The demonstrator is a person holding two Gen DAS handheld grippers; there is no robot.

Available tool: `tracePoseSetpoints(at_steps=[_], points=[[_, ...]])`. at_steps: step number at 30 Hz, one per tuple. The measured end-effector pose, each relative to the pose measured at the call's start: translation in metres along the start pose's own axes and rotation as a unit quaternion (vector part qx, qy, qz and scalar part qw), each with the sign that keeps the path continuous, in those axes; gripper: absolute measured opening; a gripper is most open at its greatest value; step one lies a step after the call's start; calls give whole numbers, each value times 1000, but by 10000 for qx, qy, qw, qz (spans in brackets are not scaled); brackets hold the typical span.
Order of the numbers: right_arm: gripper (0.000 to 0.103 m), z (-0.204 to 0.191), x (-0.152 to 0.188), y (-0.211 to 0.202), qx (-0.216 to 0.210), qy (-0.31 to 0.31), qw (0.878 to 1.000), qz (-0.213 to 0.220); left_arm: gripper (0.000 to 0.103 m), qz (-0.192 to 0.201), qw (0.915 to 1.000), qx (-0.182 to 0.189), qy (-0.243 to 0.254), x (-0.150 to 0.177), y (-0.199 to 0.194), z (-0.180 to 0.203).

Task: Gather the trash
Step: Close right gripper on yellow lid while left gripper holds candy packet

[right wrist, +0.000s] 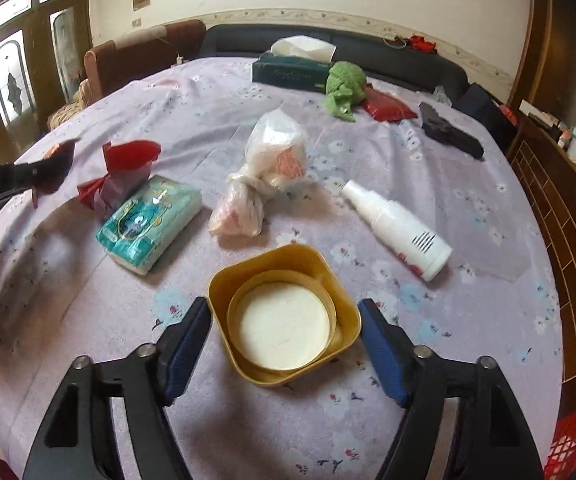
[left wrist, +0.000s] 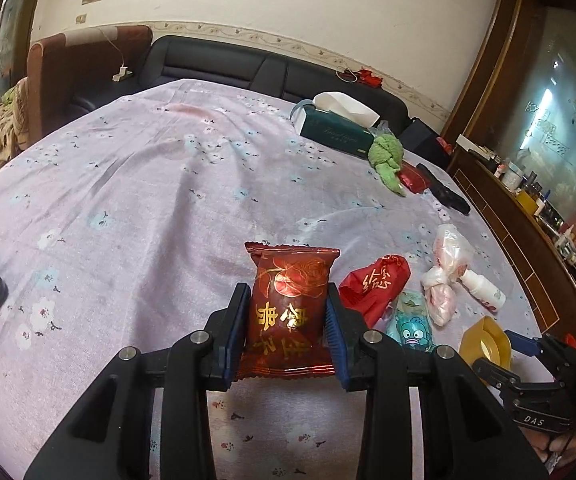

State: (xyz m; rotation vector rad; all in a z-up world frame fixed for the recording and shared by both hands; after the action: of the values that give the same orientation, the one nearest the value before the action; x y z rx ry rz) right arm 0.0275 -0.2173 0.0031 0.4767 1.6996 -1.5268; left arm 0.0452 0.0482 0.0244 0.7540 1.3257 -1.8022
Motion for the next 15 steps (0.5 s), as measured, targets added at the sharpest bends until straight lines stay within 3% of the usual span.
tracePoseSetpoints(at_steps=[7, 12, 15], points=[[76, -5, 13, -20, 74, 497, 9987, -36, 34, 177, 9998, 38, 94, 1, -9, 3], [76, -10, 28, -53, 65, 957, 9950, 279, 34, 260, 9989, 121, 366, 5, -18, 17], [77, -13, 38, -67, 274, 1009, 9934, 466, 34, 314, 9979, 179, 539, 12, -30, 28]])
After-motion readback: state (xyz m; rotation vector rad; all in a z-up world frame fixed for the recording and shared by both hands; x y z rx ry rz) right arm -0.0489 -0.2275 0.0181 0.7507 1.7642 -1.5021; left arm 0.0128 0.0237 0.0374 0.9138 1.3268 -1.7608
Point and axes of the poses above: each gripper's, at about its wrist camera, not at the fingertips, and y roughly the way its jaws point, z to its right, x to its underside, the point moved 2 cm from there along y, roughly the way its jaws point, and after that the axes turned 9 degrees about z, right-handed, at the moved point
